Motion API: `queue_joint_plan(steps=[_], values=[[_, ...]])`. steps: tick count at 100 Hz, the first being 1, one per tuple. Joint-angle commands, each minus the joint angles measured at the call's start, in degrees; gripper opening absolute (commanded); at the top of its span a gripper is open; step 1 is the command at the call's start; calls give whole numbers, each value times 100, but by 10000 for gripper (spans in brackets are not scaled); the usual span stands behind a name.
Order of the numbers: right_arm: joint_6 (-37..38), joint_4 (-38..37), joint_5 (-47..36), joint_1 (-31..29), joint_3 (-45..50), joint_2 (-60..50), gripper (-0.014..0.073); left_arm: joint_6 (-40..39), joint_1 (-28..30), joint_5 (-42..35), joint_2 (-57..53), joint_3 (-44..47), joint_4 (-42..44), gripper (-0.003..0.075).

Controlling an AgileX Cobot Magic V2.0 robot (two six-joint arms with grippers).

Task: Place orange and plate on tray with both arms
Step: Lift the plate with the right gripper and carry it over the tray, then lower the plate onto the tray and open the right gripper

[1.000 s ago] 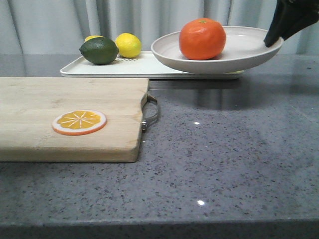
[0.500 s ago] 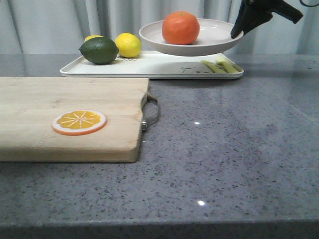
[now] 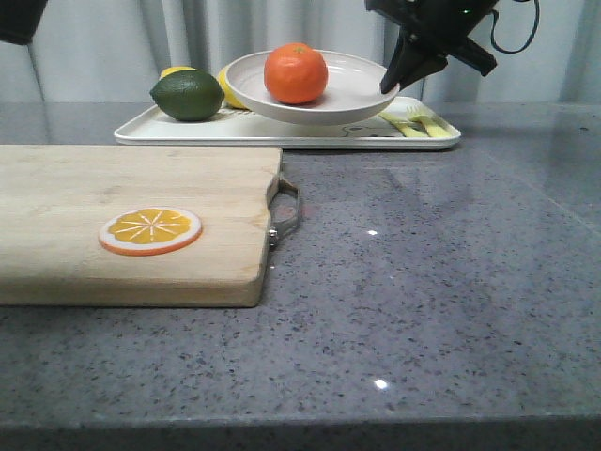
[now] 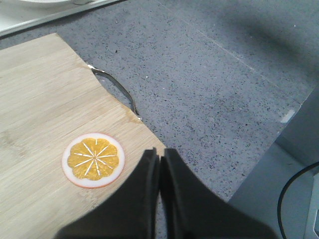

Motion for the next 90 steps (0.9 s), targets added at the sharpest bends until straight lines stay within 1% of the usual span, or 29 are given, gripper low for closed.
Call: queue_joint_plan(steps=[1,26,35,40,50,57,65,75,80,90], values=[[38,279,-301,-26,-298,-311,-61,-32,6,-469,0,-155,-82,-19],[38,278,-475,-22,-292,-270,-61,-32,6,-470,0,-155,-82,-19],[38,278,-493,-22,-292,-249,-47,-32,6,-470,0,-155,-82,-19],[38,278,-495,-22,-292,-225,-14,-32,6,-470,0,-155,-82,-19],[38,291,-456,-22,-292,-186,92,-32,6,-470,0,-155,-92,-19],[41,295,-452,-22,-292,-174,145,-32,6,-470,0,-155,-92,-19],[41,295,-464,-22,-292,-174,174,-32,6,-470,0,-155,-92,-19],[41,295,-470,-22,-297,-174,179,-32,6,-470,0,-155,-92,-19],[41,295,-448,-22,-303,-174,206,-32,6,-470,0,-155,-92,-19],[41,295,-390,-27,-303,-184,319,-32,6,-470,0,-155,-92,-19]])
